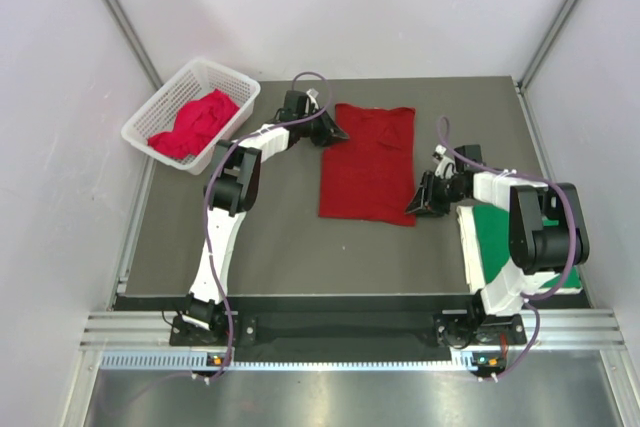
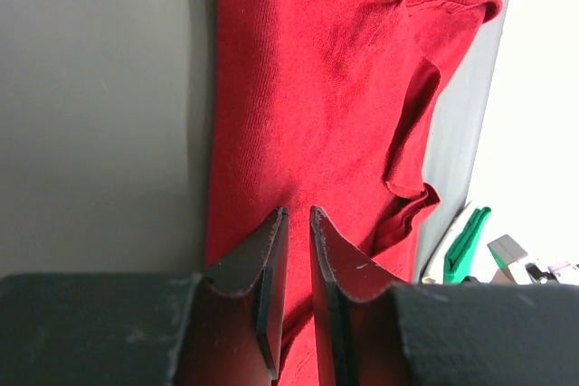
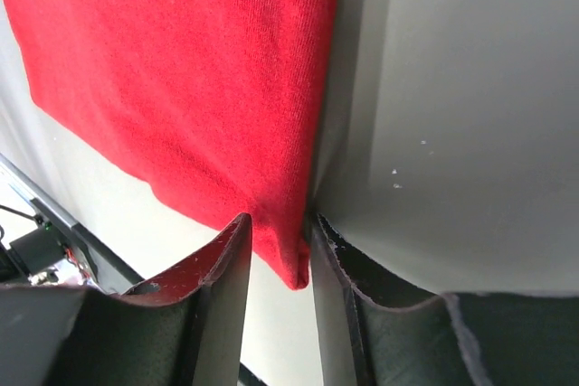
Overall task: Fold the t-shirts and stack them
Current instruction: Fold the tshirt
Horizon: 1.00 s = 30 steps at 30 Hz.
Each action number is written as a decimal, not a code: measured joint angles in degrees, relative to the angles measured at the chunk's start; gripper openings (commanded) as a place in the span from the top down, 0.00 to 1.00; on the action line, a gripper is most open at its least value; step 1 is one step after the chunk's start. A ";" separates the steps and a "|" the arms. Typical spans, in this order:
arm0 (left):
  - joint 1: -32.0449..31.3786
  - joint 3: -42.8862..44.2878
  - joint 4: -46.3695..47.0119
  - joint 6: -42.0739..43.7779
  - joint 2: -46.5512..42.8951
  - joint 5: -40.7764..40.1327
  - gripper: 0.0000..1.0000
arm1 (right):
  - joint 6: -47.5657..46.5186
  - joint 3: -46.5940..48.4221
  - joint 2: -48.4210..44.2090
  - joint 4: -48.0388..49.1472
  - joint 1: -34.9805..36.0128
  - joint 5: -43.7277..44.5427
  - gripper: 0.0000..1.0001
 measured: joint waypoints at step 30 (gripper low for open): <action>0.07 1.05 -5.88 1.64 -0.79 -2.16 0.80 | 2.78 -4.90 -2.91 5.25 -1.11 3.02 1.00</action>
